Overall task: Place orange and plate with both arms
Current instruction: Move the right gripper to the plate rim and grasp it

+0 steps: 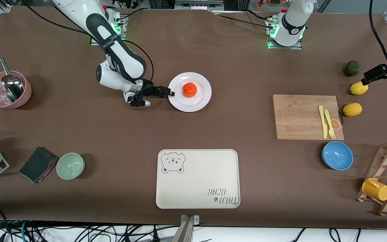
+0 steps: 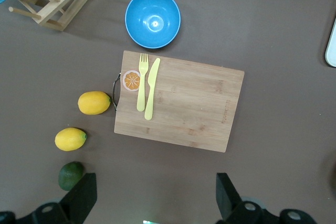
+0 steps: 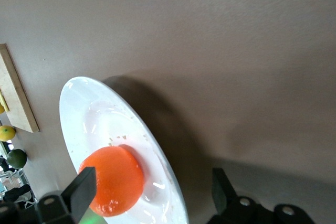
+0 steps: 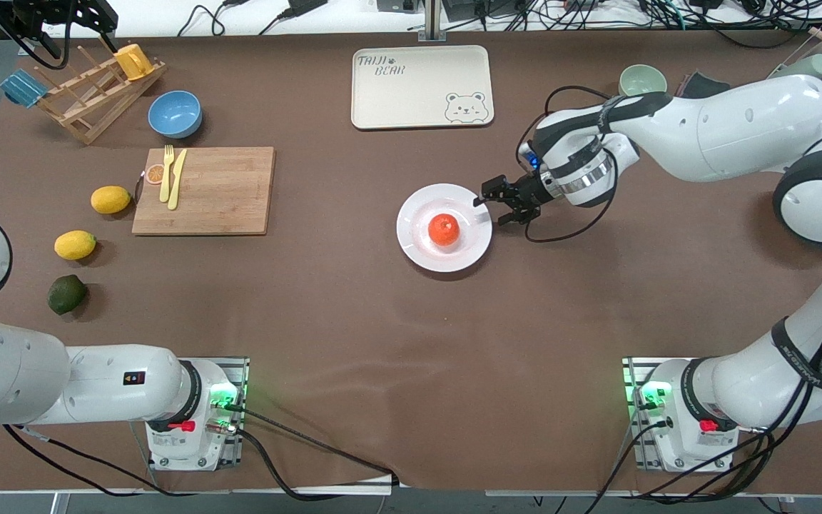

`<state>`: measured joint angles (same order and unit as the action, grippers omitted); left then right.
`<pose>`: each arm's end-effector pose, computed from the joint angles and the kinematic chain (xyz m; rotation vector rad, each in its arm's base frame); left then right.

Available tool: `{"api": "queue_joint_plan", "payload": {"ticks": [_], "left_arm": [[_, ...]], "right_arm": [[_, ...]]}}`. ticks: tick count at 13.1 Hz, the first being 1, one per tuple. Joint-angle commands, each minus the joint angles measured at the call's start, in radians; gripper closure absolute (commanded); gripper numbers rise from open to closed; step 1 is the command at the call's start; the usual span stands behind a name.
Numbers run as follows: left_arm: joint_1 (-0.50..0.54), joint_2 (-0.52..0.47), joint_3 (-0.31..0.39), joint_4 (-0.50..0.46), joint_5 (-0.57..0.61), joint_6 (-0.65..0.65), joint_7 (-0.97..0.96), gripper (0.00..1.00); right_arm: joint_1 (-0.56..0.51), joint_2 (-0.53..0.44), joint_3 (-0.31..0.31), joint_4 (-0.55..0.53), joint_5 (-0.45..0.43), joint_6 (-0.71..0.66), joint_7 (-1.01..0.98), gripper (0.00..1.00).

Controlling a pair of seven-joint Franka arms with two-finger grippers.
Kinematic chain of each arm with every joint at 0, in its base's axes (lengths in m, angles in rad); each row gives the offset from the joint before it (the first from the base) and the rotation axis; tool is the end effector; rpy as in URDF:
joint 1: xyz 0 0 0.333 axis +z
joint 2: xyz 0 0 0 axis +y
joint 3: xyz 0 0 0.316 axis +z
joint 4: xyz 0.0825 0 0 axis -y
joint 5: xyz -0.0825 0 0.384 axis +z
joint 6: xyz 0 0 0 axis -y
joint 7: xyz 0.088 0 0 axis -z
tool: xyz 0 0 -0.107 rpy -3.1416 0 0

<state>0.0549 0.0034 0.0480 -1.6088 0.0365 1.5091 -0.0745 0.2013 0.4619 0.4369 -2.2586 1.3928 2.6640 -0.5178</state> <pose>0.5439 0.0602 0.5998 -3.0900 -0.2754 0.1608 0.4224 0.2928 0.1581 -2.3888 0.2409 0.1948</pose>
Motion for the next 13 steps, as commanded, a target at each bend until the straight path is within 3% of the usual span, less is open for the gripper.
{"api": "queue_joint_plan", "payload": {"ticks": [1,3,4,7,11,13], "left_arm": [[0.005,0.012,-0.003,0.029,0.014,-0.026,0.007,0.00],[0.006,0.013,-0.002,0.029,0.014,-0.027,0.006,0.00],[0.006,0.013,-0.002,0.029,0.014,-0.026,0.004,0.00],[0.005,0.013,-0.002,0.030,0.016,-0.026,0.013,0.00],[-0.007,0.010,-0.020,0.038,0.023,-0.027,-0.001,0.00],[-0.010,0.006,-0.016,0.091,0.014,-0.079,-0.001,0.00]], "right_arm": [[0.023,0.040,0.005,0.042,0.029,0.033,-0.039,0.19],[0.018,0.044,0.003,0.041,0.031,0.031,-0.108,0.61],[0.012,0.053,0.003,0.042,0.029,0.030,-0.131,0.76],[0.004,0.064,0.000,0.041,0.031,0.030,-0.172,0.99],[-0.010,0.064,-0.001,0.042,0.032,0.028,-0.166,1.00],[-0.011,0.064,-0.001,0.042,0.032,0.030,-0.168,1.00]]}}
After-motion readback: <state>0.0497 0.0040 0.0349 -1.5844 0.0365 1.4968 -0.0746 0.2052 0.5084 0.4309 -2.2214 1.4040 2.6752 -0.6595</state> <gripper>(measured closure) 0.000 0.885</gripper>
